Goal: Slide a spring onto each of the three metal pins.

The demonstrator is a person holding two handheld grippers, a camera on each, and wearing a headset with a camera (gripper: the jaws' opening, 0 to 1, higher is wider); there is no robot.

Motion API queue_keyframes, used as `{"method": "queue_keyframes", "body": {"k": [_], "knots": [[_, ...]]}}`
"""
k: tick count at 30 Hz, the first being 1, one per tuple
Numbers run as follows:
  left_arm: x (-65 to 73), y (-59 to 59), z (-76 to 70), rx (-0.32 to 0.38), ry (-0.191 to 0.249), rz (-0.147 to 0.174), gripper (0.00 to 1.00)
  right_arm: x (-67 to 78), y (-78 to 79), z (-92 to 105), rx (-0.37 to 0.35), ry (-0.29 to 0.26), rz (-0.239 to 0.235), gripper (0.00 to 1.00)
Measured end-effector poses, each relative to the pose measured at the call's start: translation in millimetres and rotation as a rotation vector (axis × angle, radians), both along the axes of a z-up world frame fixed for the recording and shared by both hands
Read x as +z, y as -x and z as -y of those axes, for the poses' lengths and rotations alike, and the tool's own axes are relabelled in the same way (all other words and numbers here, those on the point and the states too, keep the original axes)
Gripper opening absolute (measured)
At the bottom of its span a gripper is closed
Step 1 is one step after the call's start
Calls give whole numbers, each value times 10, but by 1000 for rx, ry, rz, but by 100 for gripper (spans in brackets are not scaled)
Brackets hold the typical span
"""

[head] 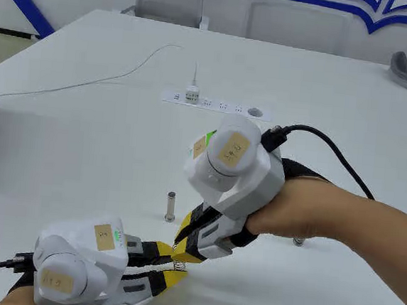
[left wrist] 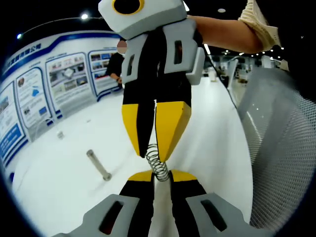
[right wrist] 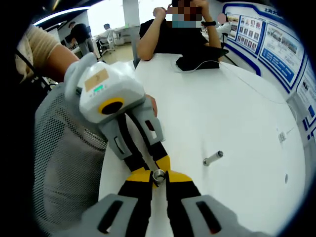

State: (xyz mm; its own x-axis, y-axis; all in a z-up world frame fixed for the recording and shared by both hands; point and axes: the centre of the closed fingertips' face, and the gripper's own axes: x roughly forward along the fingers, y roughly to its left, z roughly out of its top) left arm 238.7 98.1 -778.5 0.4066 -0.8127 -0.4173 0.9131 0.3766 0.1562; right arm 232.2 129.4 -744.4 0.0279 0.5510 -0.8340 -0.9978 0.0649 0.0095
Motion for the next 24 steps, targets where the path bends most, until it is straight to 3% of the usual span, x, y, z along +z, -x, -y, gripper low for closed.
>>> {"method": "queue_keyframes", "body": {"k": [13, 24], "knots": [[3, -36, -44, 26, 10, -14, 21, 44, -50, 27, -23, -8, 2, 11], [13, -33, -155, 77, 55, -64, 34, 100, -114, 37, -39, -19, 12, 11]]}}
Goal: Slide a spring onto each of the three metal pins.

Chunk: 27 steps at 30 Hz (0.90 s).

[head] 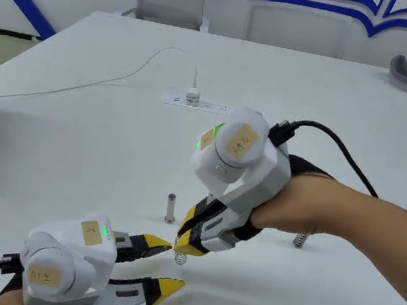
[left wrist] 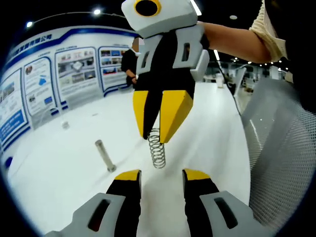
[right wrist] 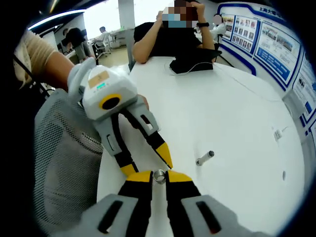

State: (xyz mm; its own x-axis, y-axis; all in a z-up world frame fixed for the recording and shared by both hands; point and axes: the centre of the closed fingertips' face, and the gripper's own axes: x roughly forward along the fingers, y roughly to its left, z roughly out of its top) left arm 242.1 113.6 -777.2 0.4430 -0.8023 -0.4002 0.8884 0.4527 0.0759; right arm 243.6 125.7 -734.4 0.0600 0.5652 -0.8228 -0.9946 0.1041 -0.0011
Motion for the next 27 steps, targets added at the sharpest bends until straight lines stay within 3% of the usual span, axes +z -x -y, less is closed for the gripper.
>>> {"method": "queue_keyframes", "body": {"k": [11, 17, 20, 27], "knots": [[15, -80, -226, 92, 36, -27, 43, 82, -89, 7, -22, -18, 12, 11], [-2, -108, -298, 122, 45, -35, 49, 148, -159, 8, -33, -26, 23, 11], [-12, -118, -323, 137, 61, -55, 53, 184, -200, 9, -40, -33, 30, 11], [-27, -153, -395, 166, 66, -59, 59, 265, -310, 11, -58, -44, 44, 11]]}}
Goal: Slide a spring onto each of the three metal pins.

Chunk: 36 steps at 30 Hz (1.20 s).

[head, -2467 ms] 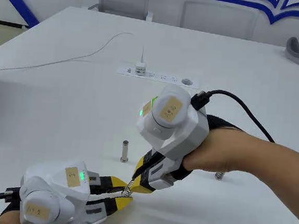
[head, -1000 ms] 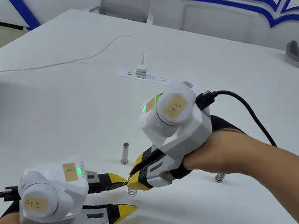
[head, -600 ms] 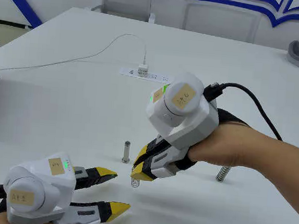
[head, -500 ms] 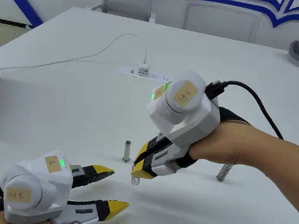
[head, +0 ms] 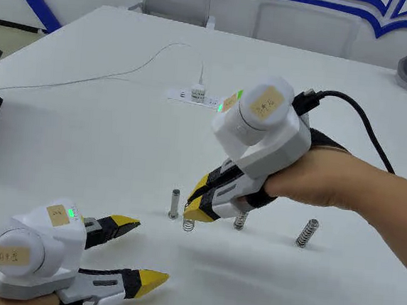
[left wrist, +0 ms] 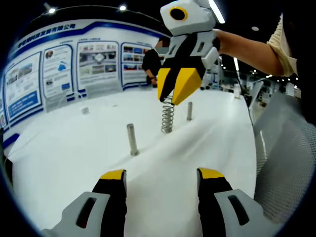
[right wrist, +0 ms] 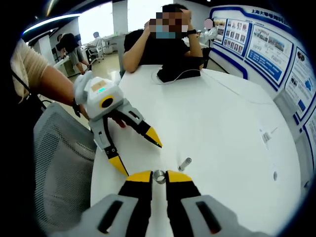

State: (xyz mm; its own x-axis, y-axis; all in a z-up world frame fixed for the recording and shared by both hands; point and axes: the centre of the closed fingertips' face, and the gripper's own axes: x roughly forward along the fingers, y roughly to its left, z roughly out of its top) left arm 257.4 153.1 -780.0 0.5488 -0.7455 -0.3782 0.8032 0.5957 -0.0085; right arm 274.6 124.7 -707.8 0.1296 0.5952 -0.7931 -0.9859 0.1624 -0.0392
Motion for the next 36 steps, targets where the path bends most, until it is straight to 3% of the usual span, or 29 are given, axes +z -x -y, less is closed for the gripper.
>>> {"method": "queue_keyframes", "body": {"k": [16, 26, 36], "knots": [[-14, -28, -61, 28, 9, -13, 65, 224, -231, -91, -35, -24, 55, 11], [-15, -32, -57, 27, 6, -14, 66, 183, -393, -154, -75, -45, 54, 11], [-25, -35, -66, 30, 6, -18, 66, 122, -420, -202, -82, -46, 39, 11]]}}
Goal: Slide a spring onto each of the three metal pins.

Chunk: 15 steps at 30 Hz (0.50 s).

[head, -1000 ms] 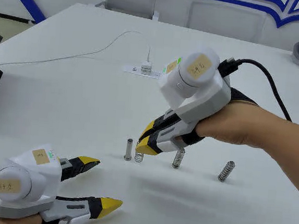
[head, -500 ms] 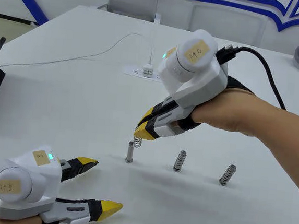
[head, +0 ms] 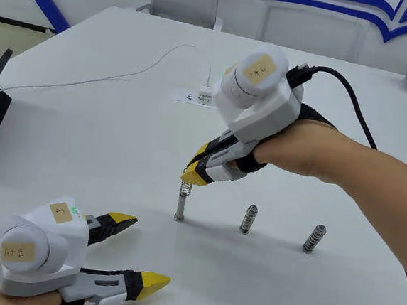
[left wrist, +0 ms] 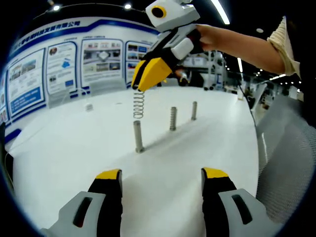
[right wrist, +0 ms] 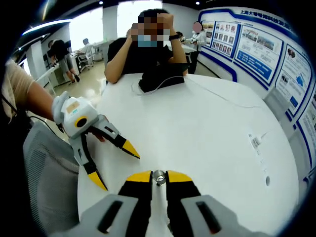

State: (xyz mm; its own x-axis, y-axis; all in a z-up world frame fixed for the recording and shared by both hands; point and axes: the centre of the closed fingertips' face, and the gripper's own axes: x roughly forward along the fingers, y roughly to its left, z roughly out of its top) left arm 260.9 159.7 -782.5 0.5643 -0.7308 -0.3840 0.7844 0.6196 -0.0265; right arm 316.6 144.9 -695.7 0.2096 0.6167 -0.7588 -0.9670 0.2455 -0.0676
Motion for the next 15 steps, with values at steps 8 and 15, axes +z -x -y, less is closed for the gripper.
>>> {"method": "queue_keyframes", "body": {"k": [8, 15], "knots": [[-4, 4, -8, 3, -2, -1, 66, -55, -19, -18, -1, 5, -12, 11], [-2, 8, -15, 6, -2, -1, 65, -88, -31, -25, -1, 8, -19, 11]]}}
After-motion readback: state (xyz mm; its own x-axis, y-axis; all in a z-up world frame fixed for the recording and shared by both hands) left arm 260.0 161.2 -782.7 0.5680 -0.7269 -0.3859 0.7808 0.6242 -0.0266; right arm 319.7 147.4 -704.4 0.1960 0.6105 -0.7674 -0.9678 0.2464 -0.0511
